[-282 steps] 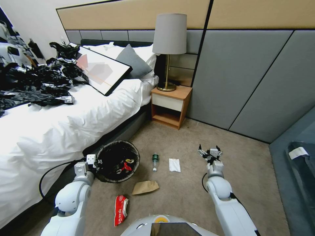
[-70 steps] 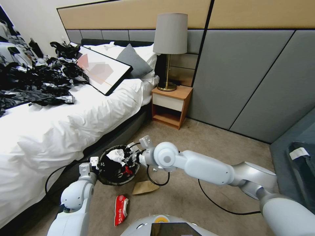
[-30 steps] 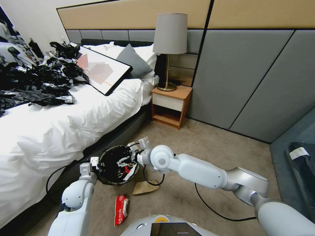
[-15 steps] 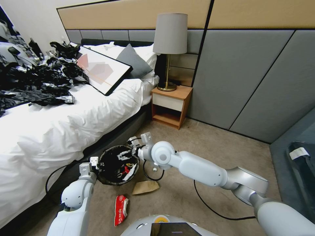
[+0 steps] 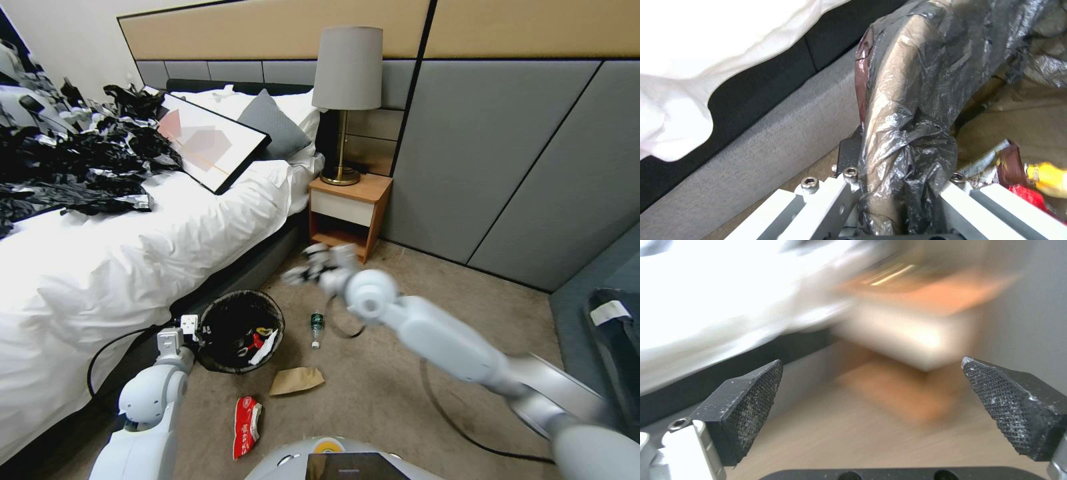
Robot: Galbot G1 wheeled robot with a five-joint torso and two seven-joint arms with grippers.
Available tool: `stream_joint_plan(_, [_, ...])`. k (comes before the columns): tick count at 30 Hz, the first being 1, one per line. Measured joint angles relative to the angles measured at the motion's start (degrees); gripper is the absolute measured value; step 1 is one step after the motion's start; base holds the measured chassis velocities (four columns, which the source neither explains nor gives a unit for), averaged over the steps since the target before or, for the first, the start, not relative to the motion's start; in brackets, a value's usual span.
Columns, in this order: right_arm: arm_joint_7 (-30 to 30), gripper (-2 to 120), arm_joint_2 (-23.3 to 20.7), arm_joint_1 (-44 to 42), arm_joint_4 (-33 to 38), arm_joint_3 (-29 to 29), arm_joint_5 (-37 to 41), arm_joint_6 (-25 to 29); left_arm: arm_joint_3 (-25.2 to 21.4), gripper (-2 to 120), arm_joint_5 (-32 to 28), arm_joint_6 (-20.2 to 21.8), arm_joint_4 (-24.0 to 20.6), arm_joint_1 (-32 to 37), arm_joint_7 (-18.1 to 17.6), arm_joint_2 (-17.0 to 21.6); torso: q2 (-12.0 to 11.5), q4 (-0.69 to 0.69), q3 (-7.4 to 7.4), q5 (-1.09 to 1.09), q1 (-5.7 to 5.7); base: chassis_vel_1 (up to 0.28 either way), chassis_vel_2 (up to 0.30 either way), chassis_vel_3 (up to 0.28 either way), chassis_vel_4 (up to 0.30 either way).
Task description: Pick up the trash bin, then pick up the garbage from the floor and place it into the trash bin.
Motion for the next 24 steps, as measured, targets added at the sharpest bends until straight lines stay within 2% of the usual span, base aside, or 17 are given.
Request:
stream_joint_plan(2, [-1.5,100,0.8,-6.9,-0.6,7.5,-6.8,1.3,0.2,0,-0.2,-0.1,-0.1,0.0,-0.3,-0.1,0.0,0.00,0.00,-0.03,0.00,0.000,0.000,0.000,0.000])
stream_joint_plan(4, [-2.0,100,1.3,-9.6,-0.7,9.8,-9.0,1.9,0.3,0,-0.5,-0.1,-0.2,0.0,-0.5,-0.1,0.0,0.00,0.00,-0.03,0.00,0.000,0.000,0.000,0.000])
stream_joint_plan(6, [-3.8,100,3.8,-16.9,-1.6,16.5,-16.1,4.9,0.4,0,-1.3,0.1,-0.5,0.0,-1.1,-0.2,0.0,0.00,0.00,0.02,0.00,0.000,0.000,0.000,0.000])
stream_joint_plan(7, [-5.0,100,5.0,-19.7,-2.1,19.5,-19.5,6.8,0.4,0,-1.4,0.1,-0.5,0.1,-1.3,-0.2,0.0,-0.01,0.00,-0.03,0.00,0.000,0.000,0.000,0.000])
stream_joint_plan(8, [-5.0,100,5.0,-19.7,-2.1,19.5,-19.5,6.8,0.4,0,-1.4,0.1,-0.5,0.1,-1.3,-0.2,0.0,-0.01,0.00,-0.03,0.00,0.000,0.000,0.000,0.000])
stream_joint_plan(10, [-7.4,100,8.6,-25.4,-2.8,24.5,-27.1,10.5,0.4,0,-1.5,0.1,-0.5,0.2,-1.4,-0.2,0.0,0.00,0.00,0.00,0.00,0.000,0.000,0.000,0.000])
stream_joint_plan(11, [-7.4,100,8.6,-25.4,-2.8,24.5,-27.1,10.5,0.4,0,-1.5,0.1,-0.5,0.2,-1.4,-0.2,0.0,0.00,0.00,0.00,0.00,0.000,0.000,0.000,0.000])
stream_joint_plan(14, [-8.3,100,14.2,-29.9,-4.0,29.0,-34.1,15.5,0.4,0,-1.7,-0.5,-0.5,0.5,-1.7,-0.2,0.0,0.00,0.00,-0.05,0.00,0.000,0.000,0.000,0.000])
stream_joint_plan(15, [-8.3,100,14.2,-29.9,-4.0,29.0,-34.1,15.5,0.4,0,-1.7,-0.5,-0.5,0.5,-1.7,-0.2,0.0,0.00,0.00,-0.05,0.00,0.000,0.000,0.000,0.000])
stream_joint_plan(17, [-9.4,100,18.4,-31.5,-5.5,31.6,-38.5,19.6,0.5,0,-2.0,-0.9,-0.5,0.8,-2.1,-0.4,0.0,0.01,0.00,-0.04,0.00,0.000,0.000,0.000,0.000])
stream_joint_plan(24, [-10.4,100,22.1,-34.5,-5.9,32.3,-39.8,20.7,0.6,0,-2.2,-0.8,-0.5,0.9,-2.3,-0.4,0.0,0.01,0.00,-0.05,0.00,0.000,0.000,0.000,0.000])
